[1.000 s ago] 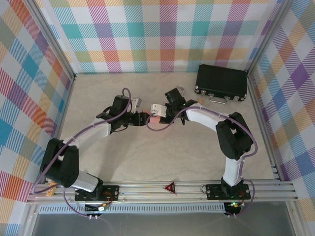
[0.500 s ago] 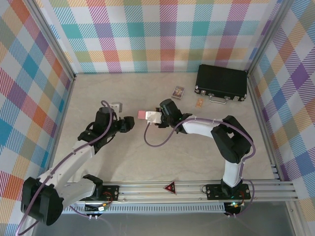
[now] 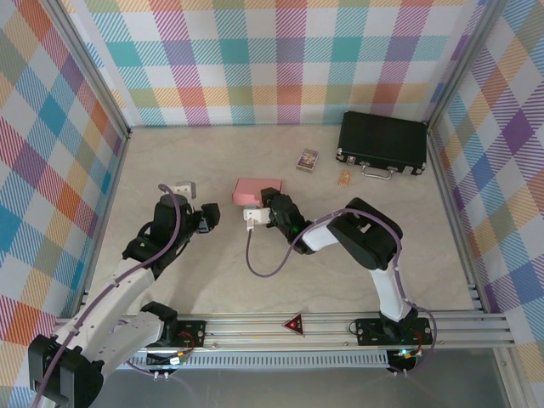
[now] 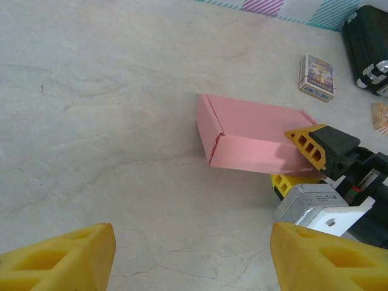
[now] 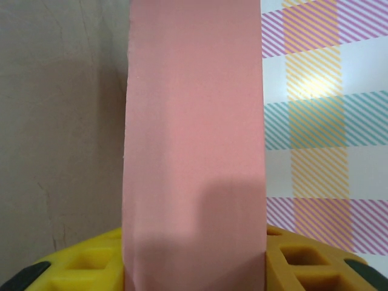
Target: Fold the paper box
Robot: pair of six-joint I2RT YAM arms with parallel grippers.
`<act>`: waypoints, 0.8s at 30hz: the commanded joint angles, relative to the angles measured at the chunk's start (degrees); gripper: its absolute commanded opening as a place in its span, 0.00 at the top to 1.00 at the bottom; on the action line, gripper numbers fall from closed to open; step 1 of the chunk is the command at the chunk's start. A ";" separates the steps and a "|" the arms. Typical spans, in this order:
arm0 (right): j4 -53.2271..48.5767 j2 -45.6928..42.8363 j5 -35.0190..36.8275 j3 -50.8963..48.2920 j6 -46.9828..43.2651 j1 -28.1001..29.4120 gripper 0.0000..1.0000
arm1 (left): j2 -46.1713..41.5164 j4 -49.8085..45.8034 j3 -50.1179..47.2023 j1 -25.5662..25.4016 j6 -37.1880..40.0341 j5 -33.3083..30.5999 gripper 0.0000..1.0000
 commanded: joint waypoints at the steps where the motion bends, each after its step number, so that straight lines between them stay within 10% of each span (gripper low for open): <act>1: 10.66 2.07 3.15 -1.27 -3.81 1.00 0.63 | -0.43 -1.27 -0.47 0.78 -0.42 -1.07 0.32; 10: 14.53 3.65 4.37 -4.28 -4.51 3.36 0.22 | 0.11 -0.44 -0.83 0.86 -0.62 -1.42 0.32; 24: -7.09 -12.03 -1.22 -11.12 10.34 6.31 0.12 | 0.55 -0.83 -1.16 1.09 -0.39 -1.81 0.30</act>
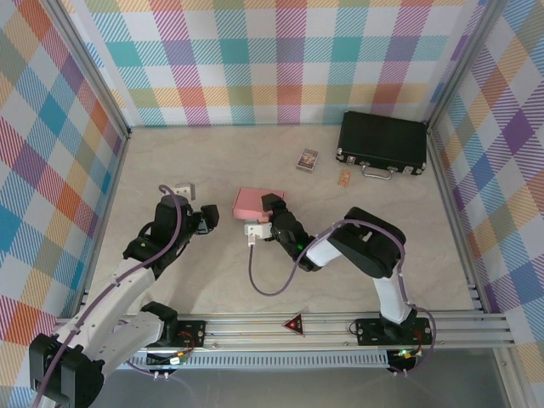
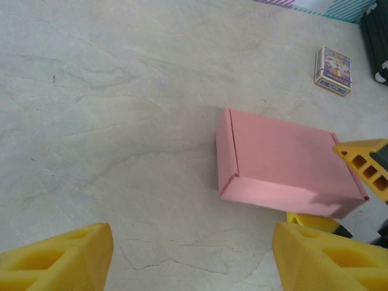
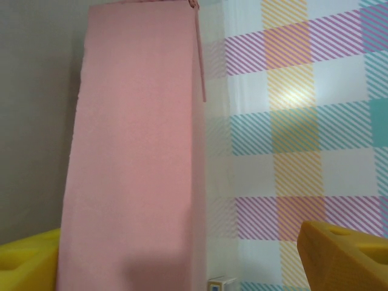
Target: Fold the paper box
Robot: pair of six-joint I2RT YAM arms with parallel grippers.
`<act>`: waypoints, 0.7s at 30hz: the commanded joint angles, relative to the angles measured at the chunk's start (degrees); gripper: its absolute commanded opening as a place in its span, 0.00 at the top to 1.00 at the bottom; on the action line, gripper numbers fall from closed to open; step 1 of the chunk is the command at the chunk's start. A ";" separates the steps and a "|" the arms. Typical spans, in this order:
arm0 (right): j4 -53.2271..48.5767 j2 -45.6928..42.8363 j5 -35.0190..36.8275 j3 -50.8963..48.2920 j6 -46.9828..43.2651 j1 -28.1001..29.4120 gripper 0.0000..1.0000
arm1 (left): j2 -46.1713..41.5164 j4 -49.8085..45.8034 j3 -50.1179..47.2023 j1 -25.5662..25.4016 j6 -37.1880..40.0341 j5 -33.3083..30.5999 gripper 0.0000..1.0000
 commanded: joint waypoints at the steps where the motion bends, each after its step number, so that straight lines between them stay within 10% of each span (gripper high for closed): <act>1: -18.68 -8.65 -6.60 -0.77 11.46 1.33 0.12 | 0.29 -0.45 -0.71 0.86 -0.38 -0.76 0.30; 8: -45.14 -17.73 -17.86 2.81 25.39 0.94 0.12 | 1.03 -0.01 -1.15 0.95 -0.19 -0.85 0.29; 21: -55.47 -24.66 -17.91 7.13 48.08 -8.05 0.11 | 6.46 2.90 -0.54 2.11 1.17 -2.94 0.24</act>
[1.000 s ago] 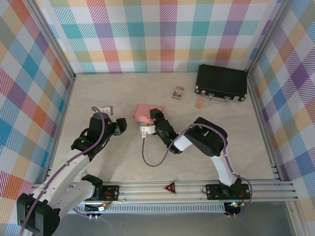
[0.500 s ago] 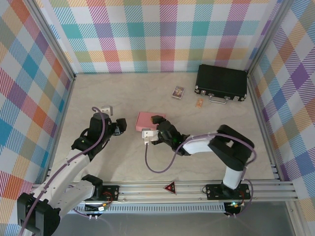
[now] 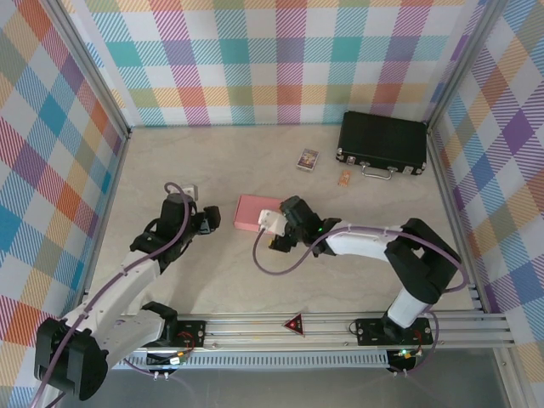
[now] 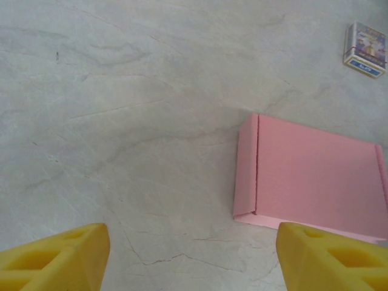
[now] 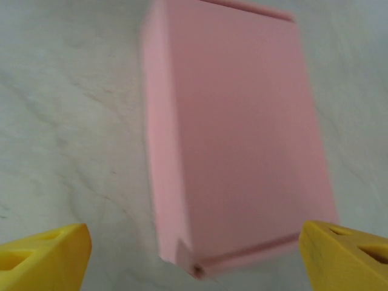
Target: Fold the paper box
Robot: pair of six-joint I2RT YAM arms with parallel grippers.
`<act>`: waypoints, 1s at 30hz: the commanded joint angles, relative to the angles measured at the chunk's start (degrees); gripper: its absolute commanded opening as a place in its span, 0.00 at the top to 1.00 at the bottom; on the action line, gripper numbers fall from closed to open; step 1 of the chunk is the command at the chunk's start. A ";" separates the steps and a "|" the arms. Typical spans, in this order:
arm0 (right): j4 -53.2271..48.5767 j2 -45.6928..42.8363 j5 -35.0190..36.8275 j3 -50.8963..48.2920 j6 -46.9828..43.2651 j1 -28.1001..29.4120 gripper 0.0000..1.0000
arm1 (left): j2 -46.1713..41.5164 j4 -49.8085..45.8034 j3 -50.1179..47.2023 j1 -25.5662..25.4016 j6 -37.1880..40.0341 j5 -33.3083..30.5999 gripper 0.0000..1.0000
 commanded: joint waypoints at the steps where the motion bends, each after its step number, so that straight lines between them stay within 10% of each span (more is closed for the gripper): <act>1: -3.66 -4.46 -0.29 2.06 11.99 -3.75 0.11 | 1.62 1.81 0.14 1.32 1.50 -3.51 0.22; 14: -7.65 -15.20 2.81 -4.79 32.83 -31.06 0.11 | 16.26 17.18 -0.78 7.81 12.26 -19.61 0.10; 30: 30.25 -10.87 -5.18 -22.03 35.36 -45.90 0.10 | 25.46 52.07 -11.55 15.97 17.75 0.05 0.00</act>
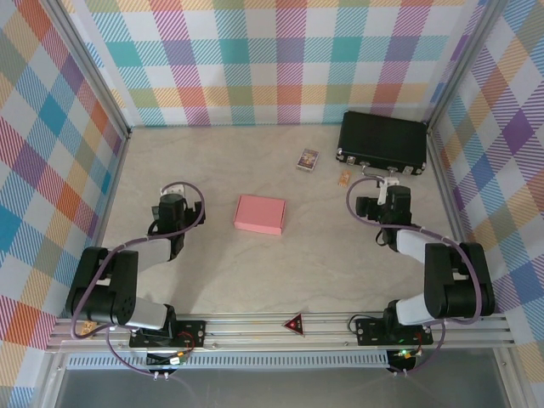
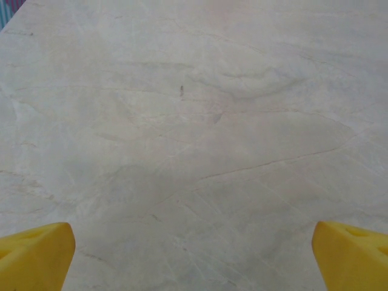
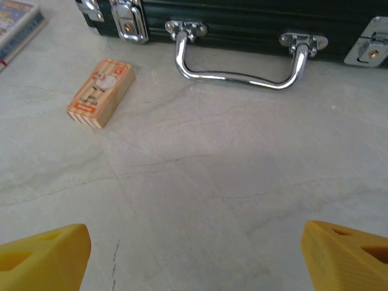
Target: Fold the paper box
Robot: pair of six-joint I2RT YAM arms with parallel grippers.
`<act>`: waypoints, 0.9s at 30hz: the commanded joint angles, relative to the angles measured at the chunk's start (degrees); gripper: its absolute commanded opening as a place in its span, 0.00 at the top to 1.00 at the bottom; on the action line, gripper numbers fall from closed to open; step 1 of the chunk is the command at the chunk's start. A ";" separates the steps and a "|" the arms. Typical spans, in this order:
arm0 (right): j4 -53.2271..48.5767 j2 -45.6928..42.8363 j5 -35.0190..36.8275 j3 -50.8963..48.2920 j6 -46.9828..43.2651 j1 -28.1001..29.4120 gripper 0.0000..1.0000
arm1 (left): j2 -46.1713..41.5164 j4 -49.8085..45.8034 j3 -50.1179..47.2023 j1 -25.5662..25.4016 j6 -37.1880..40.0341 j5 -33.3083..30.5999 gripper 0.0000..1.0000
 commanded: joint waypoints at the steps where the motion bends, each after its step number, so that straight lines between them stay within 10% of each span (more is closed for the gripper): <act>1: 14.33 0.85 -3.57 -2.52 0.24 -0.40 0.10 | 0.22 9.97 -0.93 1.83 1.09 6.78 0.00; 7: 18.69 -0.01 -4.06 -5.40 0.43 -0.71 0.10 | 2.84 22.92 -5.70 3.18 -0.14 12.67 0.00; 27: 24.71 5.87 -2.48 -6.25 1.01 -0.86 0.01 | 9.38 22.66 -2.87 3.07 0.13 12.89 0.00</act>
